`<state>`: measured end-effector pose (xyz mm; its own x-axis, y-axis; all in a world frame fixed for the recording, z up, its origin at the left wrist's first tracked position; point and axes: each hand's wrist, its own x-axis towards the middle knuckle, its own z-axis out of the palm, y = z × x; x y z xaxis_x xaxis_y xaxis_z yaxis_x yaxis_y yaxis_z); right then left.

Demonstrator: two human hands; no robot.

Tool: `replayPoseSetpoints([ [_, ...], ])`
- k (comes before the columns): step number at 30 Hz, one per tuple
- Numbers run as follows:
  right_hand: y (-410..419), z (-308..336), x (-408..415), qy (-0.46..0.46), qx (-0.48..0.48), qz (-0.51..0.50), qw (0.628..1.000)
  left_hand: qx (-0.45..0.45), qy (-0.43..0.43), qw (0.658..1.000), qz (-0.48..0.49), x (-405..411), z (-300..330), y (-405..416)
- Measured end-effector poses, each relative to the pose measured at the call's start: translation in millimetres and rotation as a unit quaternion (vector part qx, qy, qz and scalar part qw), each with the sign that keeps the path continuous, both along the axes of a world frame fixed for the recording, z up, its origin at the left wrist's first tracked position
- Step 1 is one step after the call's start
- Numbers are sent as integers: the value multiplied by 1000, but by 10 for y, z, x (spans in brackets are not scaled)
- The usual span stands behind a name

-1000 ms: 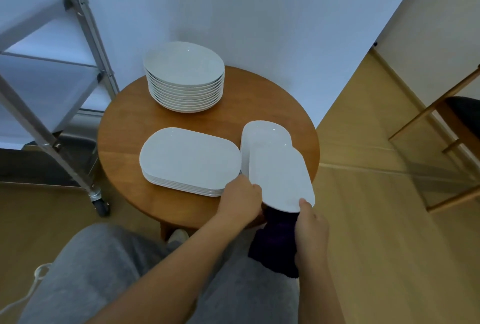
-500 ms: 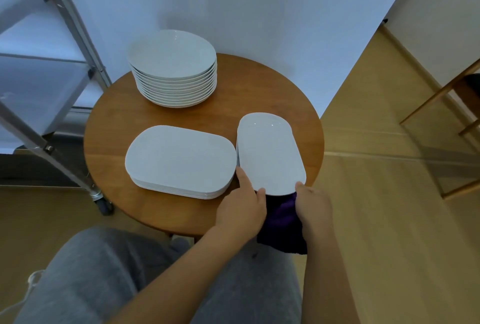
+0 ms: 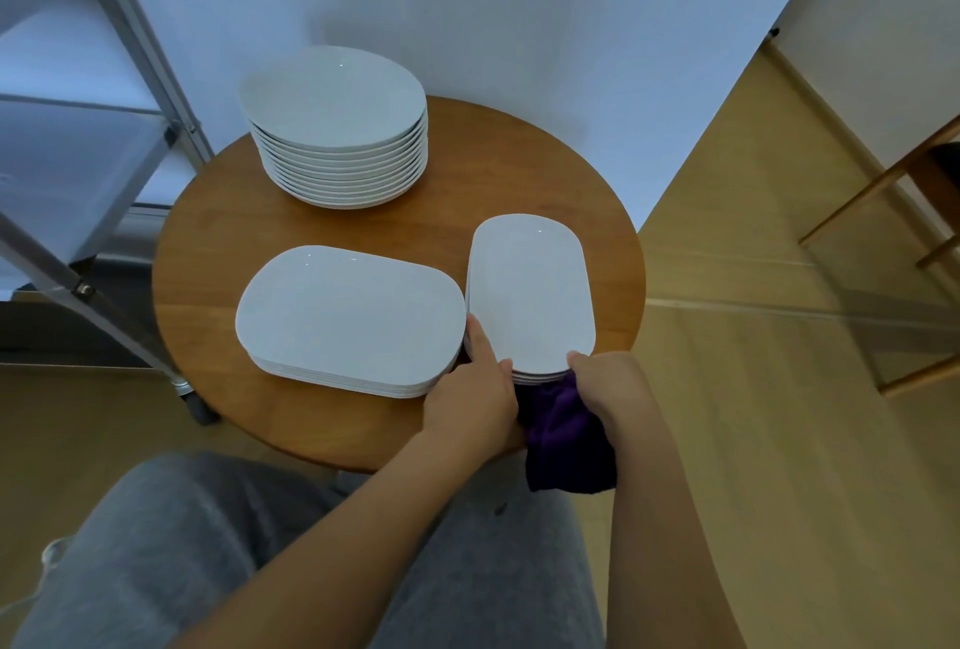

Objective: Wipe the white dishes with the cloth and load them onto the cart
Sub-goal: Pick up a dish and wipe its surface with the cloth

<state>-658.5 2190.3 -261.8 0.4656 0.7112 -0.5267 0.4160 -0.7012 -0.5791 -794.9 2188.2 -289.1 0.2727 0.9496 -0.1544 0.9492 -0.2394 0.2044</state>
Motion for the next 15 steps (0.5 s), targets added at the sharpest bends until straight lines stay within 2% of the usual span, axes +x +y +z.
replayPoseSetpoints([
  [3, -101, 19, -43, 13, 26, -17, 999, -18, -87, 995, 46, -27, 26, -33],
  [6, -241, 103, -120, -16, 63, -23, 998, -55, -243, 963, 106, -155, 105, -79],
  [7, -284, 143, -159, -29, 76, -22, 996, -55, -271, 955, 109, -216, 130, -94],
  [10, -379, 281, -303, -14, 126, -25, 992, -22, -306, 944, 121, -527, 142, -111],
  [15, -395, 462, -644, 132, 167, -46, 976, 120, -270, 922, 249, -1348, 203, 17],
])
